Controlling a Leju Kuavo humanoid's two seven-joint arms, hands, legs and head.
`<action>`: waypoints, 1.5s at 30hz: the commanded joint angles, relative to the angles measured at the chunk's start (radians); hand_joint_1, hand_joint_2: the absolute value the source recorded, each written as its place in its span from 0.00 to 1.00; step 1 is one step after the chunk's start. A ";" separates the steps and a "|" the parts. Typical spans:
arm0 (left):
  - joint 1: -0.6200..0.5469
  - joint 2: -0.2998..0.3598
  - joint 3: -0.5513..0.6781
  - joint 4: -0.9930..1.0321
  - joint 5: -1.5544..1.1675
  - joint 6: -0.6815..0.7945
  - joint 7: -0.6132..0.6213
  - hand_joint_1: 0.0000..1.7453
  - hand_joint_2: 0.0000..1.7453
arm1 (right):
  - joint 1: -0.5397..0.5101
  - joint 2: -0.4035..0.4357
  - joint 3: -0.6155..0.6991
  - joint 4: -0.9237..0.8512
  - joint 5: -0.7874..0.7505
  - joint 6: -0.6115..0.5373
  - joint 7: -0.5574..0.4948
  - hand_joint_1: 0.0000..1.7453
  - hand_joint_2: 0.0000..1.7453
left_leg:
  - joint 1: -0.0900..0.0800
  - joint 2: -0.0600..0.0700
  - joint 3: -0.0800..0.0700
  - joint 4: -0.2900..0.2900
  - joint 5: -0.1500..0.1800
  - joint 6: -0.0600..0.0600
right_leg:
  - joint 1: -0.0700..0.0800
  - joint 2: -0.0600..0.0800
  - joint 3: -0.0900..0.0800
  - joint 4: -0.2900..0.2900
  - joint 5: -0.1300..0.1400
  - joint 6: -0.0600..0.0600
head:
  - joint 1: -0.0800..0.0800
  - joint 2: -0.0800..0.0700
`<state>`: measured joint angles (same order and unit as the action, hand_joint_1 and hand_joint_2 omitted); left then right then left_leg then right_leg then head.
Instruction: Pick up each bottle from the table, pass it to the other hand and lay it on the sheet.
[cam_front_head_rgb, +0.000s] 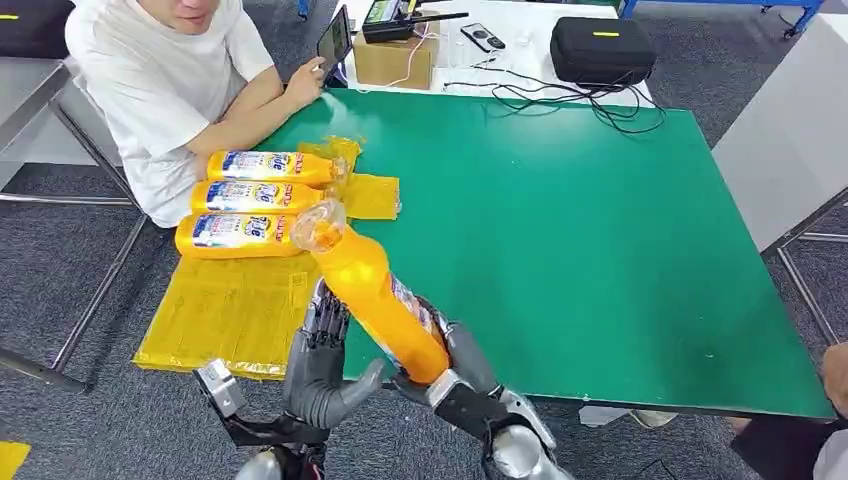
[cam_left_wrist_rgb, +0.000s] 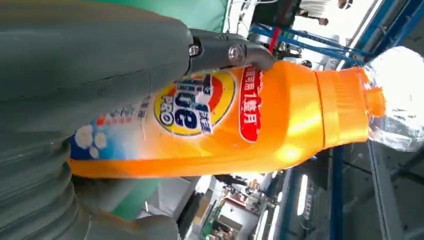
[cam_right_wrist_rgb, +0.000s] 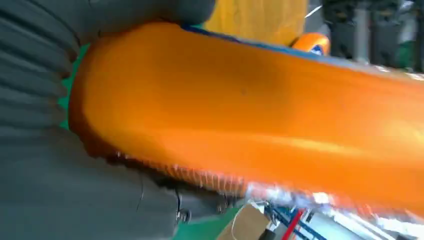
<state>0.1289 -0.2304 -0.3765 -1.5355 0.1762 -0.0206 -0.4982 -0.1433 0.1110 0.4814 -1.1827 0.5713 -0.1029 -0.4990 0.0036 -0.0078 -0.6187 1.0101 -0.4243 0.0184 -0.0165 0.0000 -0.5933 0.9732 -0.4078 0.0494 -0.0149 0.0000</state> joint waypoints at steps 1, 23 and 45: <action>-0.053 0.030 -0.025 0.049 0.005 -0.014 0.016 0.00 1.00 | -0.091 0.007 0.138 0.191 0.047 -0.028 0.022 1.00 1.00 | 0.001 0.001 0.003 -0.001 -0.001 -0.001 | 0.001 0.000 0.003 -0.001 0.000 -0.001 | 0.000 0.000; -0.077 0.069 -0.029 0.205 -0.045 -0.091 0.136 0.00 1.00 | -0.129 0.002 0.345 0.297 0.314 -0.204 0.072 1.00 1.00 | 0.000 0.000 0.003 -0.001 -0.001 -0.001 | 0.000 0.000 0.002 -0.001 -0.001 -0.002 | 0.000 0.000; -0.086 0.046 0.017 0.130 0.062 -0.237 0.038 1.00 1.00 | -0.165 0.031 0.367 0.337 0.175 -0.124 0.003 0.00 1.00 | 0.001 -0.002 0.002 0.000 -0.001 -0.001 | 0.001 -0.002 0.002 0.000 -0.002 -0.002 | 0.001 0.000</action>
<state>0.0969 -0.1751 -0.3105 -1.4035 0.2316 -0.2125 -0.4563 -0.3021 0.1160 0.7599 -0.9071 0.7533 -0.2807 -0.4773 0.0035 -0.0079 -0.6191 1.0102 -0.4242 0.0184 -0.0167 0.0001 -0.5945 0.9732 -0.4079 0.0493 -0.0141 0.0000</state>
